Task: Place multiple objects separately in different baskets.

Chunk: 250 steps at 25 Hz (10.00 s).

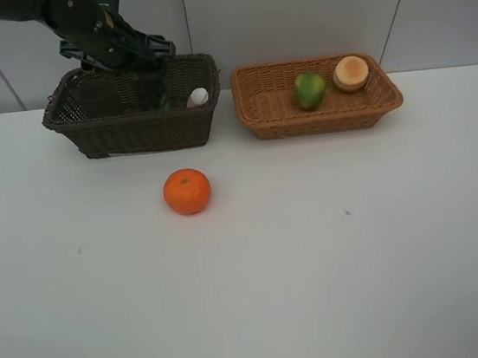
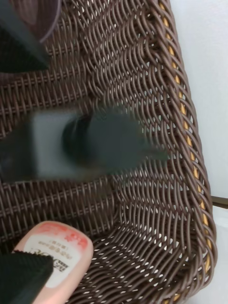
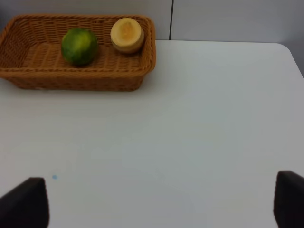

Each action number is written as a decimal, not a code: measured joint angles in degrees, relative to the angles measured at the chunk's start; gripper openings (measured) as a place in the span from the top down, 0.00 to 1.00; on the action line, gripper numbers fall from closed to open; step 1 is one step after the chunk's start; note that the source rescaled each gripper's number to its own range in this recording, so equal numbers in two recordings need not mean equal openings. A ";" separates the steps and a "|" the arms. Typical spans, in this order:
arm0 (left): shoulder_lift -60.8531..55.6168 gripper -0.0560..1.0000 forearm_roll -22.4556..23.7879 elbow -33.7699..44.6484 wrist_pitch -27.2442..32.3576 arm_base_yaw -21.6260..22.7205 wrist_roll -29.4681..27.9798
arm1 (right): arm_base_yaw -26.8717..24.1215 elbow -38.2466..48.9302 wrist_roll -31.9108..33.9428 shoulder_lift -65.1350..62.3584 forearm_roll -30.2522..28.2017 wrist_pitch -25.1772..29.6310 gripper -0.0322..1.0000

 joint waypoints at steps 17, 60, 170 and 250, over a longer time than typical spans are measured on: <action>-8.25 0.02 0.04 0.00 8.99 0.06 0.32 | 0.00 0.00 0.00 0.00 0.00 0.00 0.00; -10.27 0.02 -12.64 14.90 26.41 -12.68 -9.42 | 0.00 0.00 0.00 0.00 0.00 0.00 0.00; 7.34 0.08 -14.26 7.10 21.14 -13.79 -6.07 | 0.00 0.00 0.00 0.00 0.00 0.00 0.00; 25.28 0.00 -11.93 -36.86 11.60 -18.57 12.14 | 0.00 0.00 0.00 0.00 0.00 0.00 0.00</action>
